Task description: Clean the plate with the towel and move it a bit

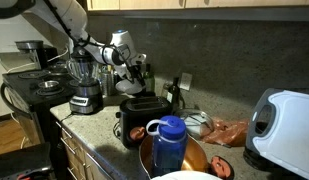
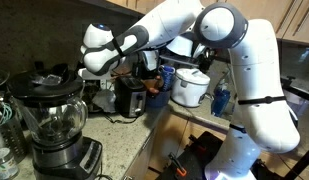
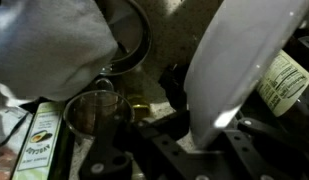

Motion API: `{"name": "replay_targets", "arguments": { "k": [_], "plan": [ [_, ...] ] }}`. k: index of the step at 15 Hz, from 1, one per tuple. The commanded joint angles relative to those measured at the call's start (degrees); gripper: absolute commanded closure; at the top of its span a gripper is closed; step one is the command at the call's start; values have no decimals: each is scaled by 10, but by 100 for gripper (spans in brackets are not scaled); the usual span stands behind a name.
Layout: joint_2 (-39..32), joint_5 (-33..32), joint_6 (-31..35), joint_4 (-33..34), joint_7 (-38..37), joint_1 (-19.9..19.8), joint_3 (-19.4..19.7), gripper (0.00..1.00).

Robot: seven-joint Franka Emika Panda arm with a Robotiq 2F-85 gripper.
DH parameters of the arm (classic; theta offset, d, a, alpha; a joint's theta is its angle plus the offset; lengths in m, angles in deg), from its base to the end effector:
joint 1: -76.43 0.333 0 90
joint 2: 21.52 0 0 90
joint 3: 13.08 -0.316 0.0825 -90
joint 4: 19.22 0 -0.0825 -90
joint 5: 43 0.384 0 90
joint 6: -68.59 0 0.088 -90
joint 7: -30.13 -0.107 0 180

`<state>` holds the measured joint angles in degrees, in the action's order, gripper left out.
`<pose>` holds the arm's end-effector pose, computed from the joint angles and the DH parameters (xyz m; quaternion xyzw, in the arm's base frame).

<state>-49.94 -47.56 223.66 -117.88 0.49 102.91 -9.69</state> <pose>0.6469 0.2849 0.3531 -0.9695 0.0176 -0.2333 0.0735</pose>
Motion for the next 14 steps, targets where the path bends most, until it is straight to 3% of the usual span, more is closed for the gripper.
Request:
{"name": "replay_targets", "arguments": {
  "k": [1, 5, 9, 14],
  "plan": [
    [64, -22, 28, -83, -58, 8, 19, 93],
    [87, -38, 23, -120, -86, 0, 17, 93],
    [90, -18, 22, -135, -63, -22, -9, 93],
    [50, 4, 63, -139, -35, -46, -44, 93]
  ]
}}
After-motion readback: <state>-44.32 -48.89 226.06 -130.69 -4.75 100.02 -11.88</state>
